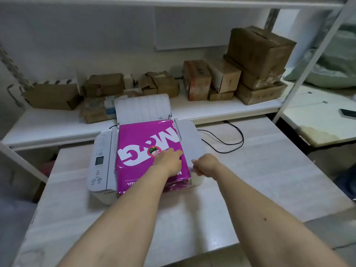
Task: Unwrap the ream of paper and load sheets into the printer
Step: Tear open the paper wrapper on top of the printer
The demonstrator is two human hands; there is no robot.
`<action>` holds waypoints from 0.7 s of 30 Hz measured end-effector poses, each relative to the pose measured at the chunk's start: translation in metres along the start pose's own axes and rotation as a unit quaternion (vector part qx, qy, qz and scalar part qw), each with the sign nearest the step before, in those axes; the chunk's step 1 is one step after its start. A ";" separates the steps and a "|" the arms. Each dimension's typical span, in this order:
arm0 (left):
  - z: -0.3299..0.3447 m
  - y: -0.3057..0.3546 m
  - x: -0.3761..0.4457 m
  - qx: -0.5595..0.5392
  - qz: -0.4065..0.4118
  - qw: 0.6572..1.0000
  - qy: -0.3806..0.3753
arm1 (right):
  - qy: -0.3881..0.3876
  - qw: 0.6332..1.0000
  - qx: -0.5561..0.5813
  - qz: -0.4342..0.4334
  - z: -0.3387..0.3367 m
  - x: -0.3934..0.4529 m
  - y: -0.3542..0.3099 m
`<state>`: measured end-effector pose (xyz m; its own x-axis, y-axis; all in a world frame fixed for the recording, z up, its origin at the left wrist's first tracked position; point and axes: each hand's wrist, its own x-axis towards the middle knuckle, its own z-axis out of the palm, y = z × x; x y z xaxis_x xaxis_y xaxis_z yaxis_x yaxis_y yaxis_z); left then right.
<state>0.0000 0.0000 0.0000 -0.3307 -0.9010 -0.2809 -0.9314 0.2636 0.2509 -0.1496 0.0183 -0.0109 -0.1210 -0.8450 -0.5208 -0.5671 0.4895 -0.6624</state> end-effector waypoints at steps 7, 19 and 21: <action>0.020 -0.001 0.005 0.050 0.012 0.998 -0.031 | -0.023 0.999 0.026 0.021 0.015 -0.001 -0.001; 0.032 -0.003 0.007 0.033 -0.005 0.995 -0.089 | -0.057 0.996 -0.047 0.051 0.019 0.002 -0.004; 0.033 -0.004 0.010 0.029 -0.006 0.995 -0.092 | -0.079 0.992 -0.078 0.054 0.019 -0.002 -0.003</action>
<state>-0.0042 0.0012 -0.0343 -0.3368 -0.8273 -0.4497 -0.9409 0.2780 0.1934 -0.1325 0.0227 -0.0179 -0.0652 -0.7396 -0.6699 -0.6793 0.5247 -0.5131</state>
